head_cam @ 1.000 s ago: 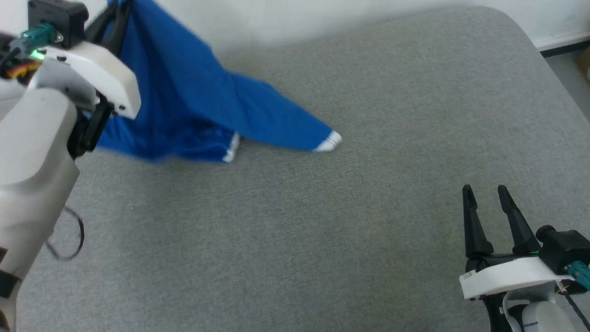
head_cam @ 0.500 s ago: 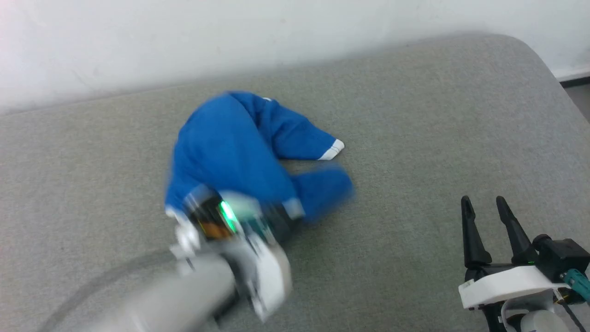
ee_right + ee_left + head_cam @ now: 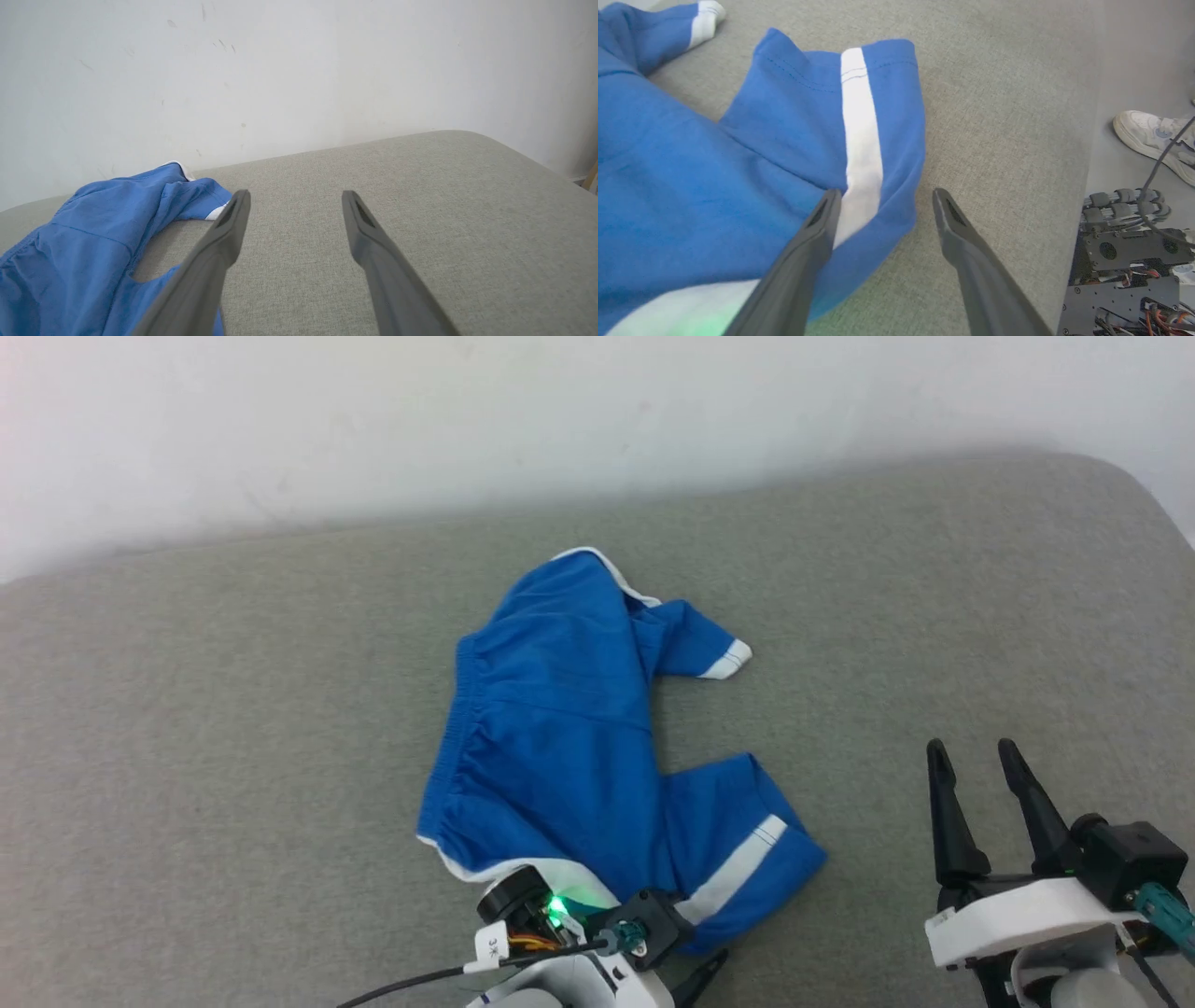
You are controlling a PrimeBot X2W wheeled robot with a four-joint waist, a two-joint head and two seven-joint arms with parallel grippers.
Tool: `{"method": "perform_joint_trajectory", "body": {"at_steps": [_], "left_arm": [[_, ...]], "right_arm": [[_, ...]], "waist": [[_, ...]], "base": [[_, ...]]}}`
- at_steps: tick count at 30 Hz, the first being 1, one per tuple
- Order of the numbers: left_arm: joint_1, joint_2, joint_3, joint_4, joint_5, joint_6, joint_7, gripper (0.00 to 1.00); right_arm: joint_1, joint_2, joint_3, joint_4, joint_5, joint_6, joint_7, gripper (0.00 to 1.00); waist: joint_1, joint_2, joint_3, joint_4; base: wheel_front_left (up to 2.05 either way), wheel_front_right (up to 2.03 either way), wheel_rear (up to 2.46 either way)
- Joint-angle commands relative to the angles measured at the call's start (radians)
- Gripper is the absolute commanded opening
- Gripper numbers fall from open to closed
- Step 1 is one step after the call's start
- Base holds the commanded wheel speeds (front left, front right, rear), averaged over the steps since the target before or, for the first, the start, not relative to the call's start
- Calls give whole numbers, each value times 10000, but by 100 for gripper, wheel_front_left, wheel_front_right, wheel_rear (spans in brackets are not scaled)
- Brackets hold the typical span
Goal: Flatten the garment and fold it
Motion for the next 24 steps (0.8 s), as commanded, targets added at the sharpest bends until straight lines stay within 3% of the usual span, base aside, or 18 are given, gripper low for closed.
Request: {"method": "perform_joint_trajectory", "body": {"at_steps": [1, 6, 10, 17, 21, 24], "left_arm": [[62, 13, 64, 14, 15, 71, -112, 100], [87, 157, 666, -631, -252, 403, -836, 100], [200, 639, 1648, -1500, -679, 1001, -1557, 100], [1127, 1726, 4294, -2371, -1306, 2256, -2609, 100], [2601, 1675, 6482, -3336, -849, 2551, -2632, 100], [3871, 1424, 7572, -3741, -163, 2360, -2634, 100]], "right_arm": [[80, 30, -37, -47, -69, -7, 35, 100], [250, 30, -114, -134, -62, -7, 220, 100], [438, 30, -145, -187, -26, -7, 429, 100], [706, 30, -43, -297, -33, -7, 1439, 100], [820, -11, 275, -477, -100, -7, 2586, 100], [867, -298, 545, -681, -82, -7, 3626, 100]], "waist": [[0, 0, -310, 351], [0, 0, -808, 941], [0, 0, -1115, 1381], [0, 0, -1231, 1940], [0, 0, -1146, 2132], [0, 0, -1066, 2280]], "base": [[0, 0, 0], [0, 0, 0], [0, 0, 0], [0, 0, 0], [0, 0, 0], [0, 0, 0]]}}
